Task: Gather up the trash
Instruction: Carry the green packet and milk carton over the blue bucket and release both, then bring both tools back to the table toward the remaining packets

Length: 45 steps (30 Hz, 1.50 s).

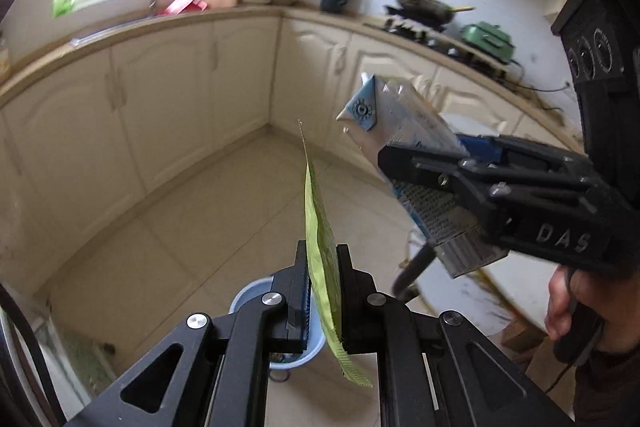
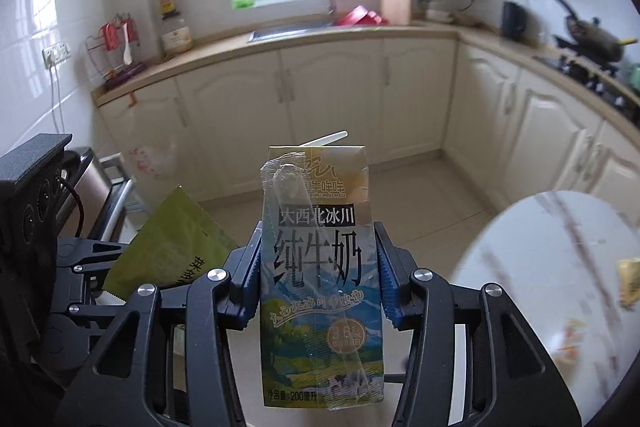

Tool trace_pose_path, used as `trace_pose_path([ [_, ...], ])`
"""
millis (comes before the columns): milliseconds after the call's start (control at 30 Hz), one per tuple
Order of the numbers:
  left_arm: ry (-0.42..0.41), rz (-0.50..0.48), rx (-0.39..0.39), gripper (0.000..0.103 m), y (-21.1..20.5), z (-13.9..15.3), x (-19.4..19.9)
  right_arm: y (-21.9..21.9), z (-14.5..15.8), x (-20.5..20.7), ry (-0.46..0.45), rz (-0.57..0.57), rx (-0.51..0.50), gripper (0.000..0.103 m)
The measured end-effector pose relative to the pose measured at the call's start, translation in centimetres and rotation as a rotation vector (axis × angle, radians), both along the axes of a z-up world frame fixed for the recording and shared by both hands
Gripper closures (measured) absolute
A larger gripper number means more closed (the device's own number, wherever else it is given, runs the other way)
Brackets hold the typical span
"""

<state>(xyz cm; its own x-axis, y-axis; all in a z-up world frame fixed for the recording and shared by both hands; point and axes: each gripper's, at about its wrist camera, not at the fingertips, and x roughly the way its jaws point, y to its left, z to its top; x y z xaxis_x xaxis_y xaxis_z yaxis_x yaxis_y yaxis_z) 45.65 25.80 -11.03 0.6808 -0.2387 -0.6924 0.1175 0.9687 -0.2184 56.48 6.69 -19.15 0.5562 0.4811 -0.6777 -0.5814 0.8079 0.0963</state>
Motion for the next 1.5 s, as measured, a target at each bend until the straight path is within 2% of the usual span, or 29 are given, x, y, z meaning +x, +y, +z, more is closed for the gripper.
trace_pose_path([
  [133, 0.099, 0.036, -0.023, 0.096, 3.0, -4.3, 0.7, 4.2, -7.2, 2.2, 0.118, 0.001, -0.014, 0.056],
  [333, 0.232, 0.037, -0.066, 0.096, 4.8, -10.7, 3.0, 6.3, -17.5, 5.4, 0.268, -0.039, -0.080, 0.056],
  [433, 0.287, 0.025, -0.072, 0.096, 5.0, -13.3, 4.2, 6.2, -21.5, 6.9, 0.327, -0.060, -0.091, 0.054],
  [500, 0.316, 0.018, -0.073, 0.096, 5.0, -14.7, 5.1, 6.0, -23.5, 7.6, 0.355, -0.069, -0.104, 0.042],
  [600, 0.353, 0.010, -0.055, 0.096, 5.1, -16.4, 6.9, 5.4, -25.5, 8.2, 0.369, -0.081, -0.138, 0.038],
  [667, 0.378, 0.000, -0.058, 0.096, 4.5, -17.3, 8.7, 4.7, -25.9, 8.4, 0.369, -0.104, -0.142, 0.036],
  [767, 0.408, -0.014, -0.046, 0.096, 3.5, -18.4, 11.0, 4.0, -25.9, 8.6, 0.341, -0.147, -0.191, 0.026],
  [867, 0.431, -0.024, -0.054, 0.095, 2.9, -19.0, 12.1, 3.9, -25.0, 8.0, 0.298, -0.169, -0.228, 0.026],
  [933, 0.447, -0.023, -0.049, 0.091, 2.7, -19.0, 13.0, 3.6, -24.4, 7.9, 0.280, -0.184, -0.226, 0.021],
  [1000, 0.451, -0.022, -0.048, 0.078, 2.4, -19.2, 13.7, 3.2, -23.9, 7.8, 0.267, -0.206, -0.221, 0.014],
  [1067, 0.450, -0.008, -0.044, 0.047, 2.5, -18.8, 14.0, 2.8, -23.2, 7.9, 0.264, -0.208, -0.198, 0.014],
  [1133, 0.425, 0.025, -0.018, 0.038, 2.5, -18.1, 13.9, 2.7, -22.6, 8.0, 0.262, -0.211, -0.194, 0.014],
  [1300, 0.396, 0.116, 0.036, 0.038, 3.3, -15.1, 11.3, 2.4, -20.5, 7.3, 0.260, -0.189, -0.150, 0.014],
  [1400, 0.345, 0.188, 0.081, 0.037, 3.9, -12.3, 9.1, 2.5, -18.9, 6.4, 0.249, -0.170, -0.105, 0.014],
  [1500, 0.264, 0.246, 0.117, 0.035, 4.3, -8.9, 6.7, 2.6, -15.9, 4.8, 0.207, -0.150, -0.064, 0.014],
])
